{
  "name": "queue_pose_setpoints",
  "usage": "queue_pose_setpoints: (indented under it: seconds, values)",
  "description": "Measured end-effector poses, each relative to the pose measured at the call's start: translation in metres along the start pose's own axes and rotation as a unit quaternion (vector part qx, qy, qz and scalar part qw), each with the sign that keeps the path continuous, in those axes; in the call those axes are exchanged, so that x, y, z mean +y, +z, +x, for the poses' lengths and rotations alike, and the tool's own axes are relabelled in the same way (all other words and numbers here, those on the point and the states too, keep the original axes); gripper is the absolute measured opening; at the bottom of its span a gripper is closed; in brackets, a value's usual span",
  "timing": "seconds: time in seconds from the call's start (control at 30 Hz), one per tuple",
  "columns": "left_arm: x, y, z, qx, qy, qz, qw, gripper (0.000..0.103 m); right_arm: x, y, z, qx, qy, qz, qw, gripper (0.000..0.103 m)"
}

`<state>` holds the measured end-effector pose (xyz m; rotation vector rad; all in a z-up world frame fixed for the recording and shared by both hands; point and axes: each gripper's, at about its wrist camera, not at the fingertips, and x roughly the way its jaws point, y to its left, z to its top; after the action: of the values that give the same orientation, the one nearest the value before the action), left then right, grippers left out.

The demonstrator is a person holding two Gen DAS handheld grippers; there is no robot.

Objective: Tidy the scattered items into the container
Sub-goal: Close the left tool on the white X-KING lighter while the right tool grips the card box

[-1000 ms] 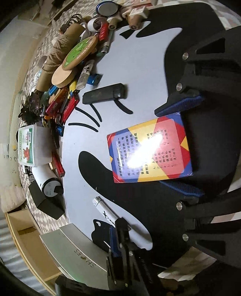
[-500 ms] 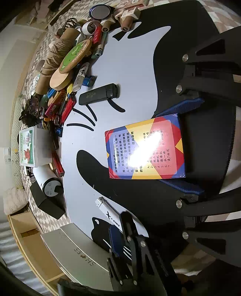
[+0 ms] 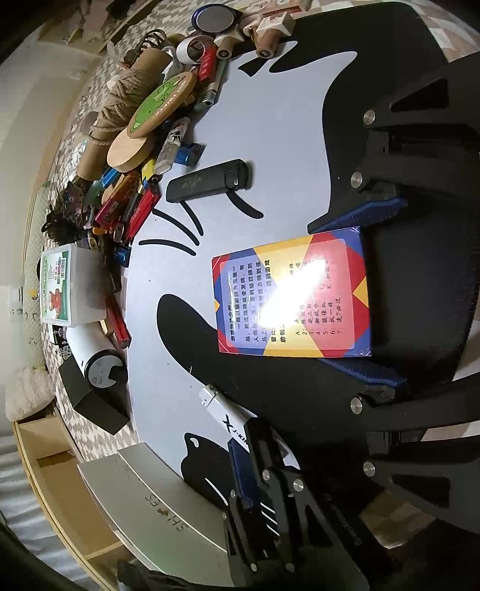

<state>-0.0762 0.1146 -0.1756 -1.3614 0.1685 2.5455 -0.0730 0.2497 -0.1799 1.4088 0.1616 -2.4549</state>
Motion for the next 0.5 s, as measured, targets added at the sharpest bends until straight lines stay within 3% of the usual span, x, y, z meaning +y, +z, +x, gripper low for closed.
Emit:
queue_pose_setpoints:
  seconds: [0.5]
  values:
    - [0.011, 0.010, -0.016, -0.009, 0.005, -0.027, 0.9996, 0.021, -0.023, 0.013, -0.016, -0.013, 0.017, 0.064, 0.998, 0.061]
